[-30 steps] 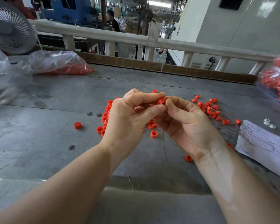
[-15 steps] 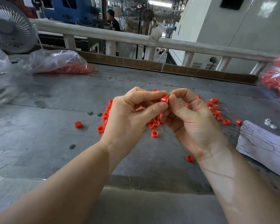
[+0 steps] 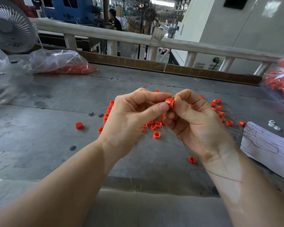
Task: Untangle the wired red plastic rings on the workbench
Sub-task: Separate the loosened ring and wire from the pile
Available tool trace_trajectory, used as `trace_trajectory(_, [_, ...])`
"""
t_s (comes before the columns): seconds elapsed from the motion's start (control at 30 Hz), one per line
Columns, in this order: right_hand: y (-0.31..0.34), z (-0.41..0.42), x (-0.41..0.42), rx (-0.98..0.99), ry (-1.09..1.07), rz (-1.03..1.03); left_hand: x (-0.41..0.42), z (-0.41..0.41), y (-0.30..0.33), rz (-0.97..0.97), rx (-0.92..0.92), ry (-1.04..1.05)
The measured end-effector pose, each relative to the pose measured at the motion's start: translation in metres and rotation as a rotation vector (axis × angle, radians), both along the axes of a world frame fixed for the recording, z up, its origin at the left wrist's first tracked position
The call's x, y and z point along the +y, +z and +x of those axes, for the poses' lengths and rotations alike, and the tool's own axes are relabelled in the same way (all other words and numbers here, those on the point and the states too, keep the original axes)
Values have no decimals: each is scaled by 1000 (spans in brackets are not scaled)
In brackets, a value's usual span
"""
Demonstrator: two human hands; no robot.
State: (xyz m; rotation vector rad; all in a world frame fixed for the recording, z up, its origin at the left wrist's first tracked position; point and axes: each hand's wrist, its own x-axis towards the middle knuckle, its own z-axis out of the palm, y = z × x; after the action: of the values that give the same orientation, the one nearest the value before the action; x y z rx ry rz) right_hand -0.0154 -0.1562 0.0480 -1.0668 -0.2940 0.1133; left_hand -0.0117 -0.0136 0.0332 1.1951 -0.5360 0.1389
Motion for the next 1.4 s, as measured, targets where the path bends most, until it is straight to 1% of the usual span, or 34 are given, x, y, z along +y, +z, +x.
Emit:
trace_trajectory(0.2, [2, 0, -5, -75, 93, -25, 0, -2, 1, 0, 14, -62])
trace_trajectory(0.37, [3, -1, -6, -76, 107, -21, 0, -2, 1, 20, 17, -74])
trace_trajectory(0.5, [0, 1, -1, -21, -29, -51, -1, -2, -1, 12, 5, -15])
trace_trajectory(0.57, [-2, 2, 1, -38, -93, -83, -1, -1, -2, 23, 12, 27])
trace_trajectory(0.77, [-7, 4, 3, -239, -312, -242, -5, -1, -2, 58, 25, 115])
trace_trajectory(0.9, [-10, 5, 4, -433, -517, -483, -5, 1, -4, 53, 65, 127])
trace_trajectory(0.97, [-11, 4, 4, -499, -591, -596, -5, 2, -6, 57, 88, 129])
trace_trajectory(1.17, [-11, 1, 10, -592, -646, -729, -3, 5, -7, 14, 142, 136])
trace_trajectory(1.4, [-13, 1, 9, -721, -690, -780, -2, 4, -7, -20, 129, 122])
